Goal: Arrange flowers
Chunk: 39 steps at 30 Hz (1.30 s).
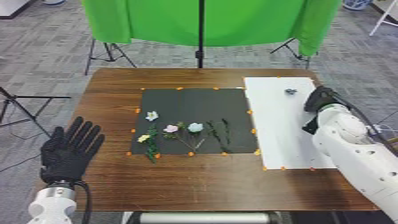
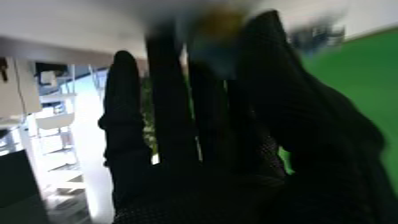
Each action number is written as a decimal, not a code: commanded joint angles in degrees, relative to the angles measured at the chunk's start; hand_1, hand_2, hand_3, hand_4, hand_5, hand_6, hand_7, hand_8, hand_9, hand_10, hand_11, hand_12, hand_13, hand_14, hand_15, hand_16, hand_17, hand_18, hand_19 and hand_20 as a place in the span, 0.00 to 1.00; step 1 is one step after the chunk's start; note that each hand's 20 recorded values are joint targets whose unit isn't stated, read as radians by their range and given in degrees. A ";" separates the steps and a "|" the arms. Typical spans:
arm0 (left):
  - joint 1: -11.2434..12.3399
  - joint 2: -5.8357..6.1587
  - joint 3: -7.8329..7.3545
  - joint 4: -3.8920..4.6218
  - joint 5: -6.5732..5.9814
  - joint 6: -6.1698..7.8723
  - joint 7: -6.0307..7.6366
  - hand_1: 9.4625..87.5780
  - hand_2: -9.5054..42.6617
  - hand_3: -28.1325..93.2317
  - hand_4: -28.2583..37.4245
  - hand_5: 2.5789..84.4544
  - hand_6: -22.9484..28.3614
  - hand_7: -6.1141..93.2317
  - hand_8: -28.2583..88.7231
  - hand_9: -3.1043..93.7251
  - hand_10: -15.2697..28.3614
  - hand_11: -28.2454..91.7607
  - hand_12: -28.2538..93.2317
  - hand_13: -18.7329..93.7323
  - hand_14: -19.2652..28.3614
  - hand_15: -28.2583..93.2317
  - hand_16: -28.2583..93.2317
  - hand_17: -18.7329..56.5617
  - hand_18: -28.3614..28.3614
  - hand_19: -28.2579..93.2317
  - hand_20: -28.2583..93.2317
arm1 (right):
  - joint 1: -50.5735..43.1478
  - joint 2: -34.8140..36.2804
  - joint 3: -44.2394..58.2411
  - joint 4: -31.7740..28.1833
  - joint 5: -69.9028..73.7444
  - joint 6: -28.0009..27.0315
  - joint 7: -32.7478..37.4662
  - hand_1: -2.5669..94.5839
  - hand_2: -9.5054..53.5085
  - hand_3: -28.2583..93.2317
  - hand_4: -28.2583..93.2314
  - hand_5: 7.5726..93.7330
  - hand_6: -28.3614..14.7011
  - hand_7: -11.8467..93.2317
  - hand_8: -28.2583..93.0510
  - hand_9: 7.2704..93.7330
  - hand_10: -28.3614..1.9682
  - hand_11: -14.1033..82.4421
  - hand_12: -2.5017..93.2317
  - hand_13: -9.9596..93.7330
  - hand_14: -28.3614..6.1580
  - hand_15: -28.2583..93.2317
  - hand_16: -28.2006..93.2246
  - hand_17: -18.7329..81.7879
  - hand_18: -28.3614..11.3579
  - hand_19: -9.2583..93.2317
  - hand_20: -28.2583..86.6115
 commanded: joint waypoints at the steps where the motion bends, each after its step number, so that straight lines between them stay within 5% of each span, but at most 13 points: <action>1: 1.06 -0.66 -0.15 0.45 0.02 -1.46 -0.69 0.25 0.40 0.86 0.01 0.49 0.62 0.11 0.18 0.39 0.67 0.37 0.32 0.40 0.70 0.45 0.20 0.20 0.72 0.44 0.34 | -2.97 0.26 -0.28 -5.54 -2.06 5.50 -2.16 0.70 0.00 0.70 0.00 0.78 0.69 0.44 0.22 0.88 0.63 0.25 0.43 0.75 0.62 0.49 0.56 0.43 0.24 0.77 0.54; 8: 1.35 -0.52 -0.34 0.19 0.15 -1.07 -0.85 0.25 0.40 0.86 0.01 0.49 0.62 0.11 0.18 0.39 0.67 0.37 0.32 0.40 0.71 0.45 0.20 0.20 0.72 0.44 0.34 | -0.27 1.16 -6.75 -17.00 1.09 6.78 -11.08 0.68 0.00 0.74 0.00 0.79 0.67 0.44 0.22 0.88 0.62 0.24 0.44 0.75 0.63 0.50 0.56 0.43 0.24 0.77 0.54; 15: 0.41 -0.16 0.19 0.25 0.57 -0.64 -1.07 0.25 0.40 0.85 0.01 0.49 0.62 0.12 0.18 0.39 0.67 0.37 0.32 0.40 0.70 0.45 0.20 0.20 0.72 0.44 0.34 | 8.25 -2.46 -20.94 -17.00 -1.66 3.51 -20.85 0.67 0.00 0.75 0.00 0.78 0.67 0.44 0.21 0.86 0.62 0.23 0.42 0.73 0.63 0.49 0.56 0.43 0.24 0.76 0.54; 25: 0.34 -0.36 -0.14 0.27 0.97 -0.14 -1.44 0.25 0.40 0.85 0.01 0.49 0.62 0.11 0.18 0.39 0.67 0.37 0.32 0.40 0.71 0.45 0.20 0.20 0.72 0.44 0.34 | 10.00 -3.55 -26.94 -16.24 -4.40 4.00 -20.65 0.67 0.00 0.75 0.00 0.77 0.68 0.45 0.20 0.86 0.62 0.23 0.41 0.73 0.63 0.49 0.55 0.43 0.25 0.76 0.53; 28: 0.40 -0.65 -0.25 0.22 -1.63 -0.36 -1.04 0.25 0.40 0.85 0.01 0.49 0.62 0.11 0.18 0.39 0.67 0.37 0.32 0.40 0.71 0.45 0.20 0.20 0.72 0.44 0.34 | 11.06 -3.06 -29.02 -14.79 -3.59 3.14 -20.32 0.66 0.00 0.76 0.00 0.77 0.68 0.44 0.20 0.85 0.62 0.22 0.40 0.72 0.63 0.49 0.55 0.43 0.24 0.76 0.53; 30: -0.04 -0.42 -0.23 0.42 -0.52 -0.53 -1.19 0.25 0.40 0.85 0.01 0.49 0.62 0.11 0.18 0.39 0.67 0.37 0.32 0.40 0.71 0.45 0.20 0.20 0.72 0.44 0.34 | 10.66 -2.61 -29.07 -14.92 -3.79 3.05 -19.93 0.66 0.00 0.76 0.00 0.77 0.68 0.43 0.19 0.84 0.62 0.22 0.40 0.71 0.63 0.49 0.54 0.43 0.24 0.76 0.53; 36: -0.05 -0.41 -0.41 0.18 -2.15 0.03 -0.72 0.25 0.40 0.85 0.01 0.49 0.62 0.11 0.18 0.39 0.68 0.37 0.32 0.40 0.71 0.45 0.20 0.20 0.72 0.44 0.34 | 9.63 -2.14 -28.03 -16.24 -4.04 2.72 -19.89 0.65 0.00 0.78 0.00 0.69 0.67 0.37 0.18 0.77 0.59 0.26 0.32 0.69 0.61 0.51 0.52 0.43 0.24 0.77 0.53; 39: -0.09 -0.24 -0.34 0.23 -1.70 -0.14 -0.83 0.25 0.40 0.86 0.01 0.49 0.62 0.11 0.18 0.39 0.68 0.37 0.32 0.40 0.71 0.45 0.20 0.20 0.72 0.44 0.34 | 8.94 -1.52 -27.09 -17.35 -3.70 2.14 -19.25 0.64 0.00 0.79 0.00 0.67 0.68 0.33 0.17 0.71 0.56 0.31 0.26 0.67 0.61 0.52 0.51 0.42 0.24 0.78 0.52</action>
